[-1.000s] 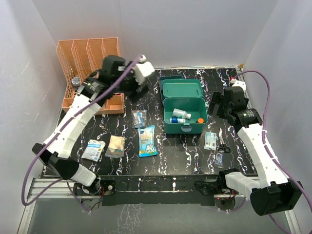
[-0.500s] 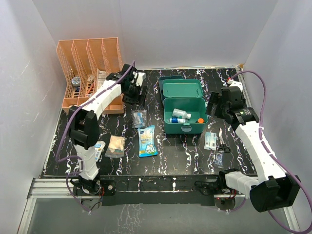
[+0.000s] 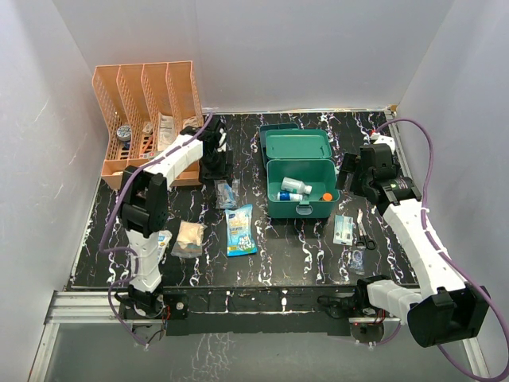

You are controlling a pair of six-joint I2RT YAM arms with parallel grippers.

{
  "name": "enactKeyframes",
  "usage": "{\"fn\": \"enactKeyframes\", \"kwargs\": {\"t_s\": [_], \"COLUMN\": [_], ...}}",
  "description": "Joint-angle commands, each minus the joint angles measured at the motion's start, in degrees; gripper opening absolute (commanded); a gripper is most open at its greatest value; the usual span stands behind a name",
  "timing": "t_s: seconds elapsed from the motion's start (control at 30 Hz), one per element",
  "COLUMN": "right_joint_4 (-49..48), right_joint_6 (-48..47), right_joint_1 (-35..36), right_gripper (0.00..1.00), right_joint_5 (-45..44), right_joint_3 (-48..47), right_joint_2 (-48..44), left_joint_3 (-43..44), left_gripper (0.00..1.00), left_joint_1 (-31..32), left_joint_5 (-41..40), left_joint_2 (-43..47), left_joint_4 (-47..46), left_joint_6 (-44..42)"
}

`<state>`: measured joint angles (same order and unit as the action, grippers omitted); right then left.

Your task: Organize the medicine kit

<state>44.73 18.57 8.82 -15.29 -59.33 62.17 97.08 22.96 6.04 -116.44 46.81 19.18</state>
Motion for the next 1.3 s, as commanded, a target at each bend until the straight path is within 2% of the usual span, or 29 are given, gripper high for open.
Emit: {"fn": "enactKeyframes", "kwargs": {"t_s": [0.0,0.13,0.2,0.23,0.3,0.33,0.43,0.53,0.7,0.83,0.9,1.07,1.27], "right_joint_4": [-2.43,-1.64,-1.51,-1.49,-1.4,-1.33,-1.25,-1.33,-2.66,-3.4,-3.42,-3.21,-2.04], "right_joint_6": [0.49,0.23,0.27,0.42,0.55,0.58,0.73,0.82,1.4,2.93,3.73,5.14,5.08], "right_joint_1": [-0.4,-0.39,-0.38,-0.38,-0.38,-0.38,-0.38,-0.38,-0.38,-0.39,-0.39,-0.38,-0.38], "right_gripper": [0.98,0.98,0.98,0.98,0.98,0.98,0.98,0.98,0.98,0.98,0.98,0.98,0.98], "right_joint_5": [-1.85,-3.02,-3.16,-3.22,-3.32,-3.34,-3.53,-3.86,-3.97,-4.77,-5.78,-8.48,-10.5], "right_joint_3": [-1.02,-1.31,-1.18,-1.14,-0.89,-0.8,-0.66,-0.3,1.06,1.03,0.74,0.1,-0.11], "right_joint_2": [-1.65,-2.04,-2.22,-2.35,-2.53,-2.58,-2.6,-2.77,-2.57,-1.45,-1.21,-2.52,-4.69], "left_joint_3": [-2.11,-2.35,-2.17,-2.04,-1.09,-0.44,3.49,10.93,28.44,42.2,44.19,40.94,40.73], "left_gripper": [0.58,0.55,0.5,0.37,0.07,0.0,0.0,0.0,0.0,0.0,0.0,0.0,0.0], "left_joint_1": [-0.02,0.0,-0.02,-0.02,-0.02,-0.02,-0.01,-0.02,1.04,5.85,10.22,20.04,23.69], "left_joint_5": [0.31,1.04,1.38,1.72,2.06,2.26,2.31,3.66,8.29,7.86,7.25,7.01,8.38], "left_joint_2": [-2.32,-4.12,-5.05,-5.46,-6.33,-6.49,-6.41,-5.59,-5.31,-7.27,-6.72,-4.03,-5.47], "left_joint_4": [1.1,0.37,0.17,0.07,0.46,0.7,1.97,4.06,10.3,17.12,18.61,19.72,21.01], "left_joint_6": [2.43,2.61,2.53,2.35,1.73,1.28,-1.7,-8.02,-19.69,-28.69,-33.89,-43.23,-49.71]}}
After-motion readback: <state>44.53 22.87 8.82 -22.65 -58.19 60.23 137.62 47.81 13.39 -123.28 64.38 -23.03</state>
